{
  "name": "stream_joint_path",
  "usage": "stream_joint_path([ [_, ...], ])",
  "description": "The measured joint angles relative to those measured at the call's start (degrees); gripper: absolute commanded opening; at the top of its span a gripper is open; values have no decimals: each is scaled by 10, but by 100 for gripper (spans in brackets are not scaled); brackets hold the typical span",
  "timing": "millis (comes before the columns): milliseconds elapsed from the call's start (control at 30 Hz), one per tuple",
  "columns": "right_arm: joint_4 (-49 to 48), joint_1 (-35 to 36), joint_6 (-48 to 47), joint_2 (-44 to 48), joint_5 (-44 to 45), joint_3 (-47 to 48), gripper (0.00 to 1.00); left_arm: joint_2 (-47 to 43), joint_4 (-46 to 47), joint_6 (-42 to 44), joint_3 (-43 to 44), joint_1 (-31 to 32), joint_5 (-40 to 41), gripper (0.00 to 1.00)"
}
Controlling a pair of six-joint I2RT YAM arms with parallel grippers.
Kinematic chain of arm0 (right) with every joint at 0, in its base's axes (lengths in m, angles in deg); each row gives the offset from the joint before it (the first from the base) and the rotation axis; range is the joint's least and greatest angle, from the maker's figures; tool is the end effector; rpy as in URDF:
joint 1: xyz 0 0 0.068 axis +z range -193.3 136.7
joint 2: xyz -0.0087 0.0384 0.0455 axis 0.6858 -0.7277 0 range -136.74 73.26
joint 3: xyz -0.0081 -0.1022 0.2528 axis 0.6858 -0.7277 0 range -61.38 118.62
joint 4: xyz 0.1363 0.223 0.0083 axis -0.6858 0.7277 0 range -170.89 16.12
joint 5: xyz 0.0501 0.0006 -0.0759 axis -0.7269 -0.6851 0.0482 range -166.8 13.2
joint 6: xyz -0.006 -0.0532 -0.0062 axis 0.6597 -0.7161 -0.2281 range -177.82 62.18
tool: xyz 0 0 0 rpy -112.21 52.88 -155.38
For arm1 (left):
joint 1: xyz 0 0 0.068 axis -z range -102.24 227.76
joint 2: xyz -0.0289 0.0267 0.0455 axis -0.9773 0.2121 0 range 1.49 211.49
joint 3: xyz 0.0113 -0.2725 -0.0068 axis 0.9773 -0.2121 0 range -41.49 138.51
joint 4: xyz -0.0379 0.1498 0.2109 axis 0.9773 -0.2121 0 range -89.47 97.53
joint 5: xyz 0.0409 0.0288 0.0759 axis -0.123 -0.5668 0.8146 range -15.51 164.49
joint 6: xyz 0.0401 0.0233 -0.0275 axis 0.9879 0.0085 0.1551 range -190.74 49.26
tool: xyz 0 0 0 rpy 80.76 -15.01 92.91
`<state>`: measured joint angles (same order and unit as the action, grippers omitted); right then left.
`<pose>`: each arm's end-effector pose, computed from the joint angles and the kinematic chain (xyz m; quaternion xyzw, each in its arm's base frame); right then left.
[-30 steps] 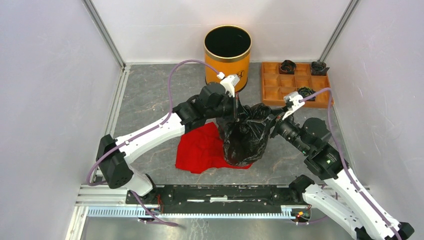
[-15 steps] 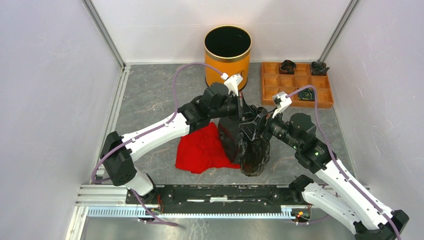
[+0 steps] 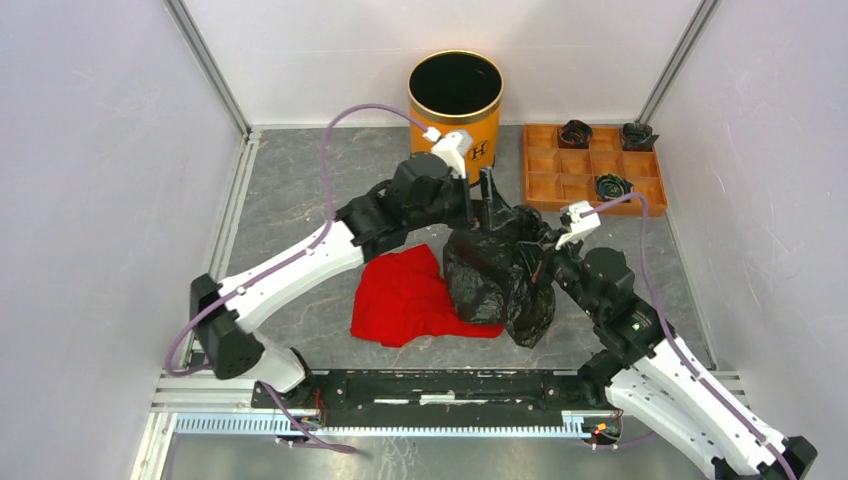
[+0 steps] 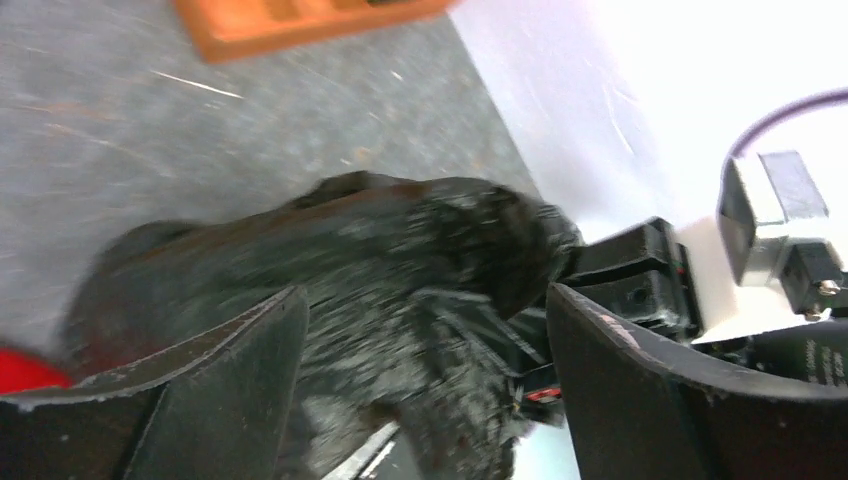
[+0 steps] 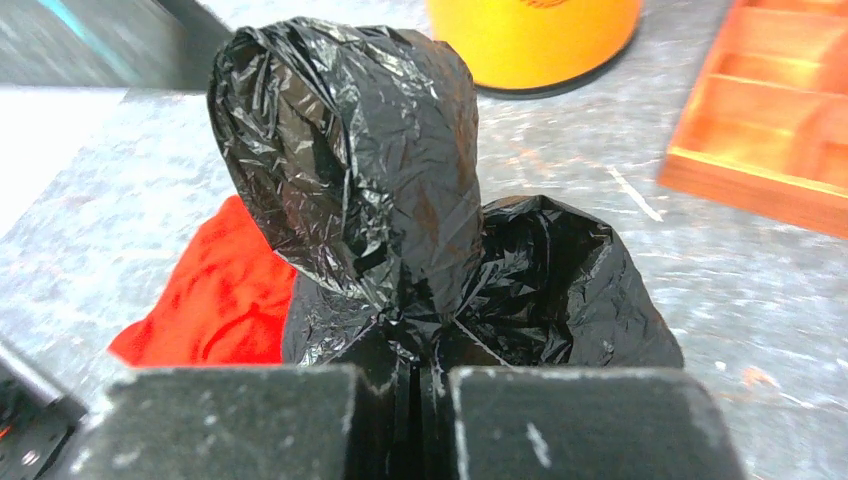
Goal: Put the trash bags into the trash bin
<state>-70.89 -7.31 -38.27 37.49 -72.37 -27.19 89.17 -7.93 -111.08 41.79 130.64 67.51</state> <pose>0.1308 0.0916 0.2991 -0.0866 0.7698 0.2678 0.5729 0.2144 -0.2905 0.3811 0.1241 0.8082 -0.4510 0.3578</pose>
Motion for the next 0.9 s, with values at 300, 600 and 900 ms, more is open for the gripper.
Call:
stream_joint_path([
  [300,34,0,-53,155,100,-48,0,-90,-128,39,30,-180,143,99],
  [600,81,0,-101,225,139,-58,0,99,-112,49,229,-303,142,95],
  [900,109,0,-113,242,167,-58,0,353,-102,84,478,-301,198,87],
])
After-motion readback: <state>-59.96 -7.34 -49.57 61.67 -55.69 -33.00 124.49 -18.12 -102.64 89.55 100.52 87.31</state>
